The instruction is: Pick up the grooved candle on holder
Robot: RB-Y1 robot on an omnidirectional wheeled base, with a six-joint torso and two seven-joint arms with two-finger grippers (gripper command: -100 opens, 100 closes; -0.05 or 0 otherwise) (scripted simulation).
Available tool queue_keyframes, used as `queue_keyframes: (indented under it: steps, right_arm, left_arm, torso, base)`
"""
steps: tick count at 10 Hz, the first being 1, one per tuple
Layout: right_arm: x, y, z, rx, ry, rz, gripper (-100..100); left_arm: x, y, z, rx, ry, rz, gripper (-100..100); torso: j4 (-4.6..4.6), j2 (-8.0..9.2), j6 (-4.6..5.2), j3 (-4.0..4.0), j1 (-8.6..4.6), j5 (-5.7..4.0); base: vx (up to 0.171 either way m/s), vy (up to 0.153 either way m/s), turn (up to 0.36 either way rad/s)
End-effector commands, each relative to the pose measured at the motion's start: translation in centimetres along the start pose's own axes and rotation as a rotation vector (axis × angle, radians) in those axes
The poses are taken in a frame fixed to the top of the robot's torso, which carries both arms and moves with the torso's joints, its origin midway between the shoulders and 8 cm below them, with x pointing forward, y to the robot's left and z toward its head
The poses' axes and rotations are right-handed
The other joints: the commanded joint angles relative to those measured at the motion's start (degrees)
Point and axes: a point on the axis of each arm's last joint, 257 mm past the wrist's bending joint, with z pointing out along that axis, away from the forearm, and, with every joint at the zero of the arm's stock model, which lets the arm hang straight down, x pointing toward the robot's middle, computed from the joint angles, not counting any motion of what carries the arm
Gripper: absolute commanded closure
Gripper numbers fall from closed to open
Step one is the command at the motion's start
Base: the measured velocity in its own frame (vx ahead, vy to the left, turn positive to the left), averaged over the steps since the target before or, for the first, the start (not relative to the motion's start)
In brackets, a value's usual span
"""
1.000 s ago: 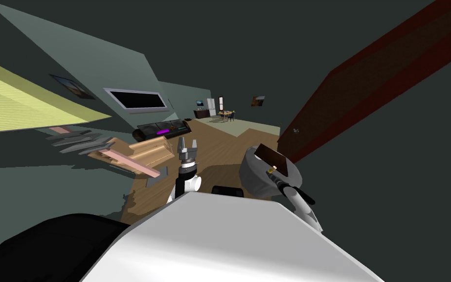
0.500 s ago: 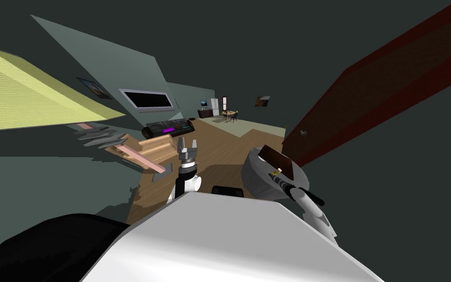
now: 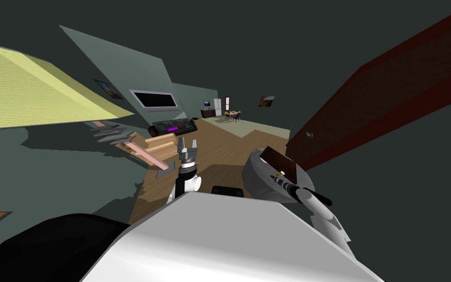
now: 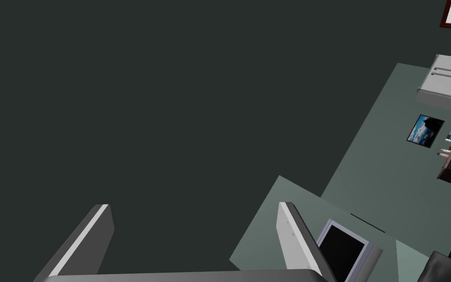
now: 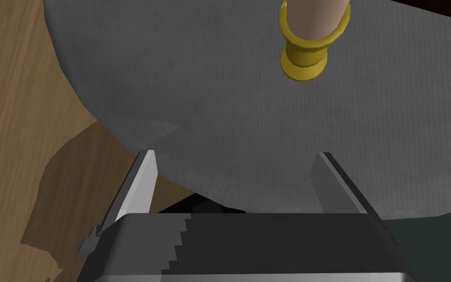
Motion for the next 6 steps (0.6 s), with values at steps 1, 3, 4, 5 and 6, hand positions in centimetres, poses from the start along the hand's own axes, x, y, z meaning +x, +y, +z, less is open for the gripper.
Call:
queue_keyframes:
  steps: [1,3,4,5,6]
  right_arm:
    - [-0.3,0.21,-0.38,-0.001,-0.033,0.013,-100]
    - [-0.54,0.39,-0.79,-0.002,-0.066,0.024,-100]
    - [-0.66,0.42,-0.97,-0.003,-0.082,0.028,-100]
    - [-0.78,0.41,-1.14,-0.003,-0.096,0.032,-100]
    - [-0.91,0.37,-1.28,-0.004,-0.109,0.036,-100]
  left_arm:
    - [0.0,0.0,0.0,0.0,0.0,0.0,0]
    - [0.0,0.0,0.0,0.0,0.0,0.0,0]
    - [0.0,0.0,0.0,0.0,0.0,0.0,0]
    - [0.0,0.0,0.0,0.0,0.0,0.0,0]
    - [0.0,0.0,0.0,0.0,0.0,0.0,0]
  torso:
    - [0.0,0.0,0.0,0.0,0.0,0.0]
    - [-0.01,-0.02,0.0,-0.01,-0.07,-0.02]
    - [-0.01,-0.03,0.01,-0.02,-0.13,-0.03]
    - [-0.01,-0.03,0.0,-0.02,-0.15,-0.04]
    - [-0.01,-0.06,0.0,-0.03,-0.14,-0.04]
  base:
    - [0.017,-0.046,0.081]
    - [0.019,-0.064,0.078]
    - [0.02,-0.077,0.064]
    - [0.027,-0.071,0.068]
    - [0.029,-0.078,0.056]
